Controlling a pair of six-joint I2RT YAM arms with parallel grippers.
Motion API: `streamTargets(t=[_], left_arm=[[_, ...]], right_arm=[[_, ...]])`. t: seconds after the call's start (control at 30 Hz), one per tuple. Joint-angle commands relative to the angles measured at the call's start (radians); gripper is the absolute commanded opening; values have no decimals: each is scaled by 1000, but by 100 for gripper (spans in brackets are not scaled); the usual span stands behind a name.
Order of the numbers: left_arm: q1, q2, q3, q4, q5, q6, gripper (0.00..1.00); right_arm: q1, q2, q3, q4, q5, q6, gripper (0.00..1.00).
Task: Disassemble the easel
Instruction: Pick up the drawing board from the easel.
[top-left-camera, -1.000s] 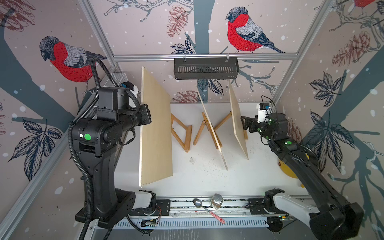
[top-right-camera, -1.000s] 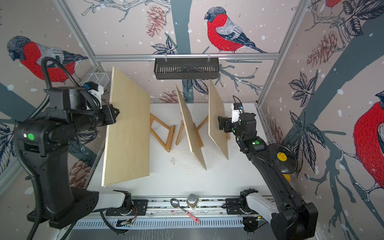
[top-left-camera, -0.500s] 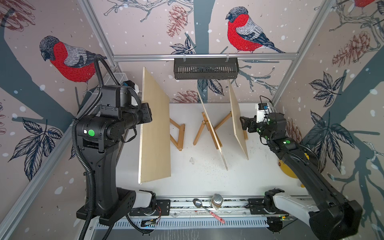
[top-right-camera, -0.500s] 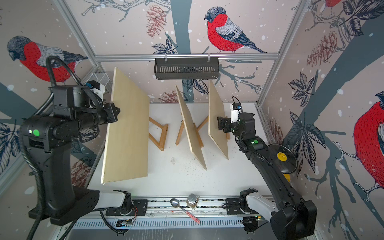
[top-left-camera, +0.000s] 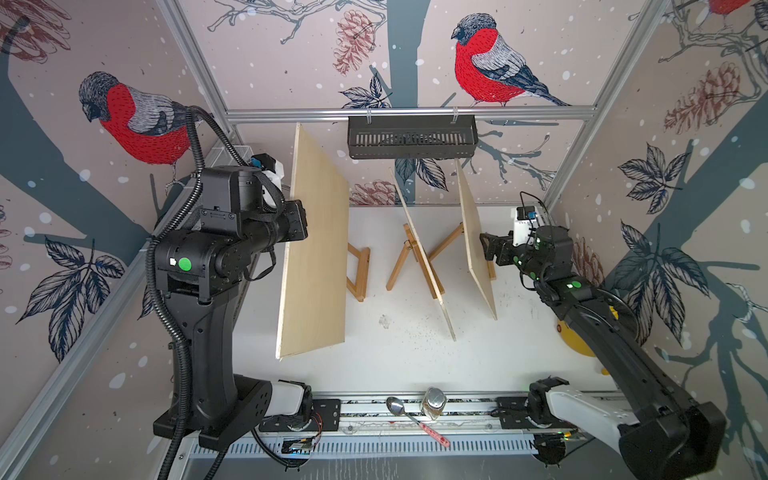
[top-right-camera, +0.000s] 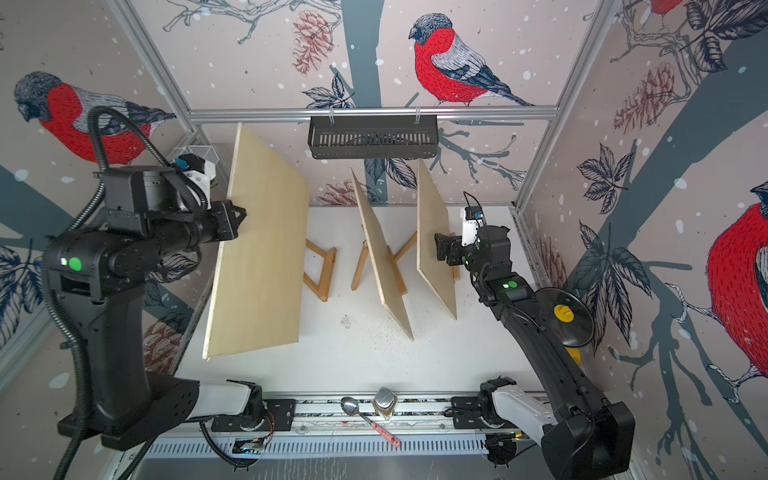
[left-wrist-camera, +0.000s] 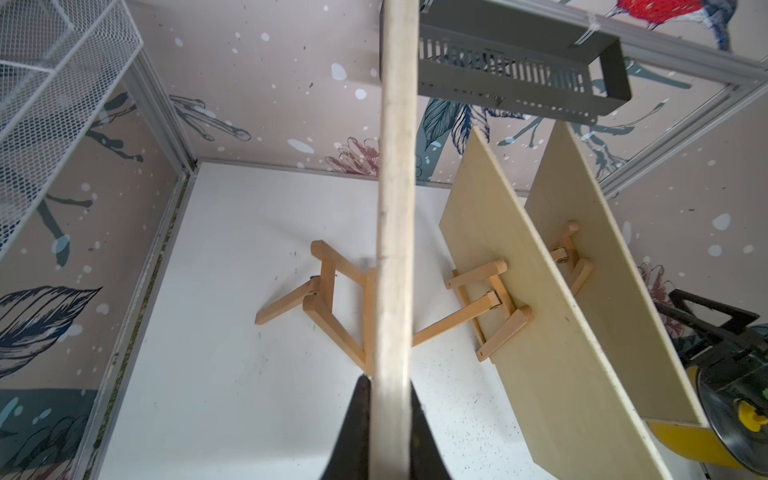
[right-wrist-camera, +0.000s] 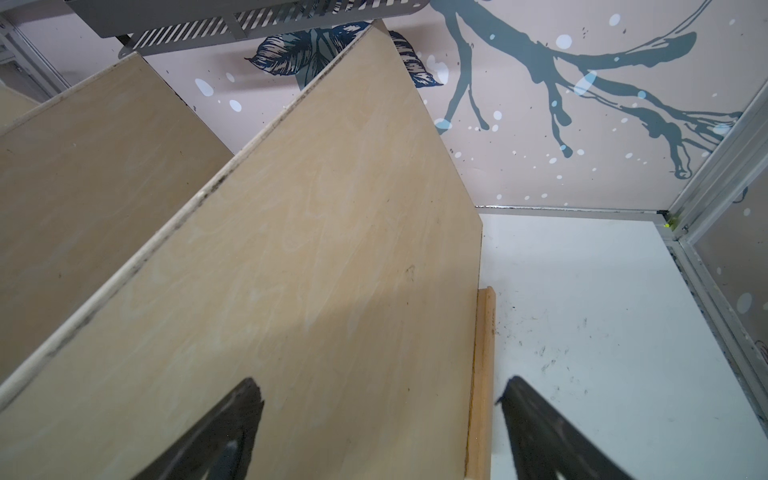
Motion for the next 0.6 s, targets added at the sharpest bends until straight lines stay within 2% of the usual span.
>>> streamTargets(t=[0.0, 0.1, 0.3, 0.4, 0.57], left_arm=[[2, -61, 5, 179, -93, -18, 0], [1, -133, -25, 222, -106, -24, 0], [2, -173, 54, 210, -47, -33, 0], [2, -166, 78, 155, -102, -42, 0], [1, -145, 72, 57, -261, -63, 0]], right_arm=[[3, -6, -1, 4, -6, -3, 92], [6, -9, 0, 4, -13, -2, 92], [18, -15, 5, 8, -27, 4, 92], [20, -26, 2, 5, -27, 5, 92], [22, -36, 0, -4, -27, 2, 92]])
